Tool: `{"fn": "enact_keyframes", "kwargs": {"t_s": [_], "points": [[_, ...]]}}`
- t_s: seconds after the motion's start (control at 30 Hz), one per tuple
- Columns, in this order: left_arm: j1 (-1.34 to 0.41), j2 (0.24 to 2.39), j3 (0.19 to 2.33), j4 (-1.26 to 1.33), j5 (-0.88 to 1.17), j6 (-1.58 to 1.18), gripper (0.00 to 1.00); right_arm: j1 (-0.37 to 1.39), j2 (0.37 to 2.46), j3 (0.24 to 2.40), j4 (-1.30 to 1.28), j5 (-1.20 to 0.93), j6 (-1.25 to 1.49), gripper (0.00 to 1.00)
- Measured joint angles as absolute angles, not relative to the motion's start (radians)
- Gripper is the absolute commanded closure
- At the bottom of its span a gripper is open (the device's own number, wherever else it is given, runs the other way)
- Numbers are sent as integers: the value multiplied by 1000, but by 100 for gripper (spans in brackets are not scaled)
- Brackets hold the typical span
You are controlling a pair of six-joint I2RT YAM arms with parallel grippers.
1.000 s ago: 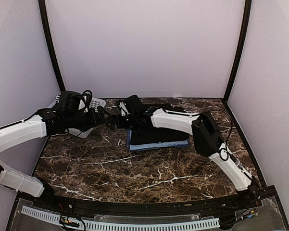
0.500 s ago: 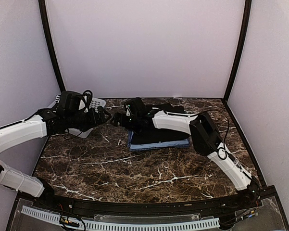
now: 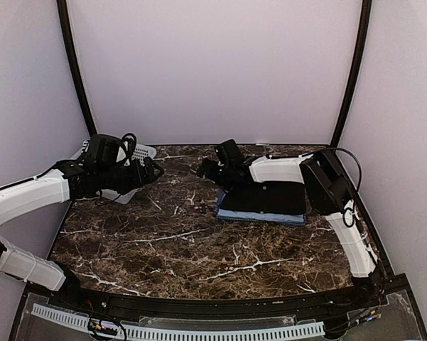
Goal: Fold and stack the long sleeve shirts
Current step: Move the square-folded shirt to the corner of the board.
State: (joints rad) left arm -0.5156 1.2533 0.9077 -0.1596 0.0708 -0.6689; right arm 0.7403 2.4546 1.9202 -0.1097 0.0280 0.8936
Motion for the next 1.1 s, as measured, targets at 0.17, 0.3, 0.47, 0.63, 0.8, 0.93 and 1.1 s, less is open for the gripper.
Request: {"fn": "enact_keyframes", "kwargs": {"t_s": [0.17, 0.3, 0.47, 0.63, 0.8, 0.93, 1.1], "points": [[-513, 1253, 908, -159, 75, -669, 4, 697, 2341, 1724, -41, 69, 948, 1], [-513, 1253, 908, -159, 86, -669, 4, 659, 2241, 1547, 33, 88, 995, 1], [-513, 1257, 908, -156, 97, -671, 4, 606, 2104, 1319, 118, 117, 1054, 1], [-513, 1266, 907, -146, 115, -685, 4, 570, 1960, 1093, 193, 153, 1123, 1], [-513, 1272, 903, -127, 129, -698, 4, 555, 1819, 888, 260, 179, 1184, 1], [-513, 1276, 893, -115, 140, -714, 4, 554, 1703, 731, 306, 176, 1217, 1], [-513, 1283, 883, -91, 155, -733, 4, 554, 1549, 560, 326, 154, 1233, 1]]}}
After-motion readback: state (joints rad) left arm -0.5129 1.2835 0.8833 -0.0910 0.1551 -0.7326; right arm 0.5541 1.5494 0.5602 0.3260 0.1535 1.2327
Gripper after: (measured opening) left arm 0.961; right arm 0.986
